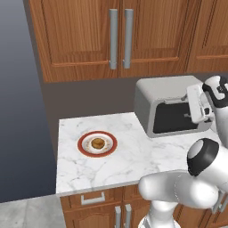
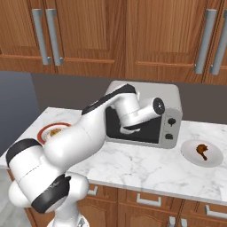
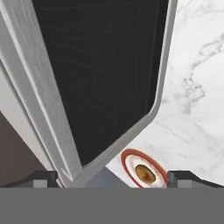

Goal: Open the toaster oven door. Place the bread on the bottom rack in the toaster oven and place the chicken drumstick on the top rack.

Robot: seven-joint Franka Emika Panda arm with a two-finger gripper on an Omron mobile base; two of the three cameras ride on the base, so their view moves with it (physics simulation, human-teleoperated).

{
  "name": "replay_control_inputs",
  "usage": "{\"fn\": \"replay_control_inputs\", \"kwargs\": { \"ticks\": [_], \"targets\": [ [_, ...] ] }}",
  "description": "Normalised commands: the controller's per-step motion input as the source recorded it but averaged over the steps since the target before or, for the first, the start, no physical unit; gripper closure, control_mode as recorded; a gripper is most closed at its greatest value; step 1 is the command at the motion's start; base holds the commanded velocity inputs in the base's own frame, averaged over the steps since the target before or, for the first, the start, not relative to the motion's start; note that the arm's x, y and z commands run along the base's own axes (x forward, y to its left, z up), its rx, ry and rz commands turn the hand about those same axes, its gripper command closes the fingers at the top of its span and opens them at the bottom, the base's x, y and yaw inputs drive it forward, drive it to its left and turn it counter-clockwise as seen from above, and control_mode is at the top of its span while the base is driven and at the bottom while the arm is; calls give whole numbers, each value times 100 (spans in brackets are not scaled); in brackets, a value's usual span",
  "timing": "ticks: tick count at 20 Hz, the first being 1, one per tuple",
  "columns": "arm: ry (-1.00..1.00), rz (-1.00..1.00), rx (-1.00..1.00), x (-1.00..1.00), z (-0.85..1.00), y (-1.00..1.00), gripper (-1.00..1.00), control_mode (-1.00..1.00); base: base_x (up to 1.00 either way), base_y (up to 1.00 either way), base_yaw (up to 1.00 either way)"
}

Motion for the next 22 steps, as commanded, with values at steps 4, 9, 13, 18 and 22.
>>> {"fn": "replay_control_inputs", "kwargs": {
  "ticks": [4,9,13,18,22],
  "targets": [
    [0,0,0,20,0,0,-100,-100,0,0,0],
    [0,0,0,17,-7,0,-100,-100,0,0,0],
    [0,0,0,0,-23,0,-100,-100,0,0,0],
    [0,0,0,15,-17,0,-100,-100,0,0,0],
    [0,0,0,28,0,0,-100,-100,0,0,0]
  ]
}}
